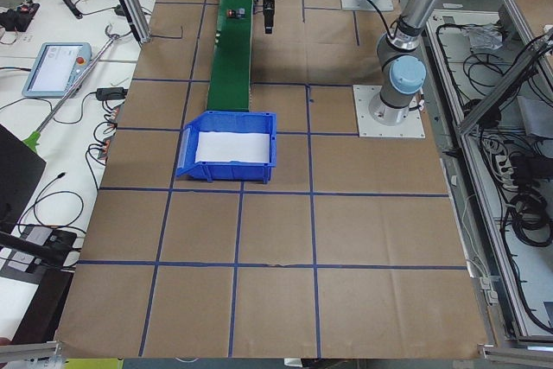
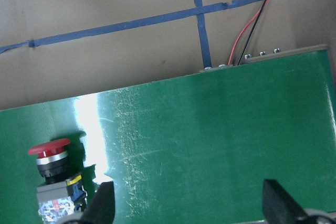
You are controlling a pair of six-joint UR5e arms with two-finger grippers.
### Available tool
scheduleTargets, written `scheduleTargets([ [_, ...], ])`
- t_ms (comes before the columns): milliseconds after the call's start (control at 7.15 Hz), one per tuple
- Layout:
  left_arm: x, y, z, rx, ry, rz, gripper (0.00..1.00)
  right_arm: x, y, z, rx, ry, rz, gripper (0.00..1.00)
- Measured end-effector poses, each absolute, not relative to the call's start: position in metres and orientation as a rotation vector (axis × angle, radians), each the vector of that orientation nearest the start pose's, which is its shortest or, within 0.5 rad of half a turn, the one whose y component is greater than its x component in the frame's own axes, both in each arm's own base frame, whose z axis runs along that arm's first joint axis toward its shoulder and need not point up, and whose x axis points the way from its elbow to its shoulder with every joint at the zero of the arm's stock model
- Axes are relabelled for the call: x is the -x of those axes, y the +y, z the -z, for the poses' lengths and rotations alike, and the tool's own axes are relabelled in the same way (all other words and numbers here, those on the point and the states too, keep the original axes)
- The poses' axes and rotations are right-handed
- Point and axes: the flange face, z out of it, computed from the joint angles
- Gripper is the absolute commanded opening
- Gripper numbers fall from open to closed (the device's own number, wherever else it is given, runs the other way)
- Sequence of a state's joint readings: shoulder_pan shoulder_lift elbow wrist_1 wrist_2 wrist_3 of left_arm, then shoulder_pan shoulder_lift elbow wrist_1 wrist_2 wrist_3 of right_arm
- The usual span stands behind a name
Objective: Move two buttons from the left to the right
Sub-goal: 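Move the right gripper back over the conveyor's far end toward the red button, then lower the right gripper onto the red-capped button and grasp it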
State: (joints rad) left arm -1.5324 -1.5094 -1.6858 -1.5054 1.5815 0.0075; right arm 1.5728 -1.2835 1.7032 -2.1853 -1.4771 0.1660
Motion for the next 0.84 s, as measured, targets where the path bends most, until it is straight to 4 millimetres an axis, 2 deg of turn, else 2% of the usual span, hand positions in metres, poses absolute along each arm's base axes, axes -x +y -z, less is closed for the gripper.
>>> scheduleTargets([
  [280, 0.114, -0.471, -0.467, 0.048, 3.130, 0.020, 1.00, -0.147, -0.607, -0.325, -0.222, 3.009, 0.272, 1.00],
  [560, 0.114, -0.471, -0.468, 0.048, 3.132, 0.023, 1.00, -0.169, -0.621, -0.316, -0.176, 2.998, 0.261, 1.00],
  [840, 0.115, -0.471, -0.469, 0.048, 3.133, 0.025, 1.00, -0.195, -0.620, -0.306, -0.133, 2.997, 0.237, 1.00],
])
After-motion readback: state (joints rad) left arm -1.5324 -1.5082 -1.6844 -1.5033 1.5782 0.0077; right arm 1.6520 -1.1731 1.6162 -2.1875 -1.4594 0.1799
